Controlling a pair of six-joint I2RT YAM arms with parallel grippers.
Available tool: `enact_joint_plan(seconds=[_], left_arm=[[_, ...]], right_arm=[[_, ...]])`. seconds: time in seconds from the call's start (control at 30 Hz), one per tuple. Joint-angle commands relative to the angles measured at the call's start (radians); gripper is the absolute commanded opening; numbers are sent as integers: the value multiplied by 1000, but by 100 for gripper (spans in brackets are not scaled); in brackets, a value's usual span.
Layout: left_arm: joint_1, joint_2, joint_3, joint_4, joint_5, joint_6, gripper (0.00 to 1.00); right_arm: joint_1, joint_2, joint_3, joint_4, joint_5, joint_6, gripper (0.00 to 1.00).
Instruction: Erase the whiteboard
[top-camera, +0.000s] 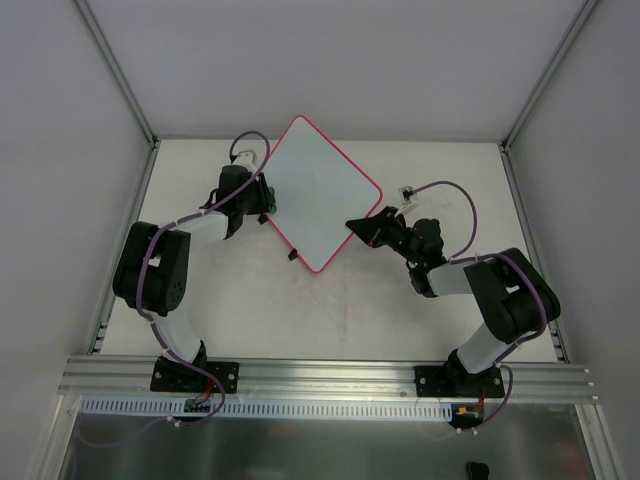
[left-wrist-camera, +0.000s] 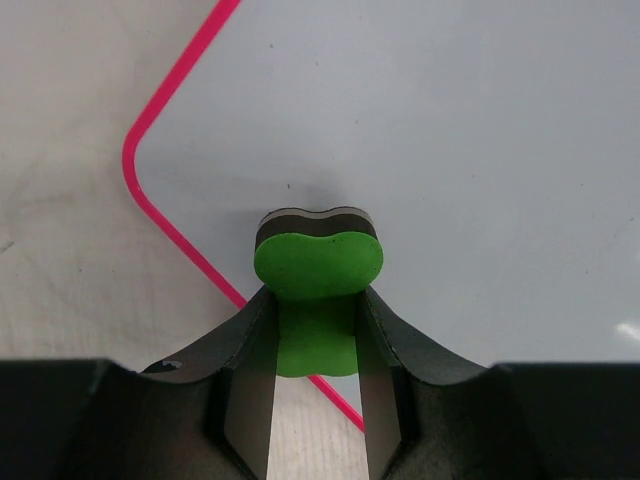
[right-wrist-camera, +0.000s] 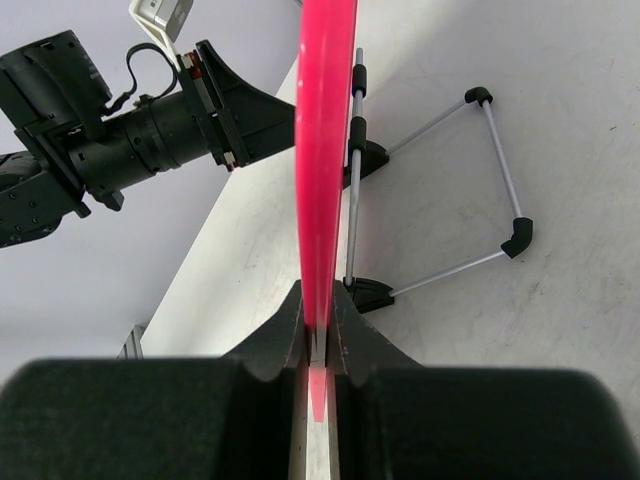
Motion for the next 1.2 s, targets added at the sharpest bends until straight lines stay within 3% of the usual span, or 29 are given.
enact_joint_plan(seconds=[0.0, 0.63, 0.9, 1.17], left_arm=[[2, -15, 64, 4, -56, 56, 0], [-54, -2, 32, -31, -136, 148, 0], [-146, -32, -15, -52, -269, 187, 0], [-168, -34, -12, -118, -374, 193, 0]], right_arm=[[22, -26, 39, 310, -107, 14, 0], [19, -12, 42, 310, -108, 28, 0], [10, -30, 33, 310, -108, 36, 0], [8, -27, 33, 310, -105, 39, 0]])
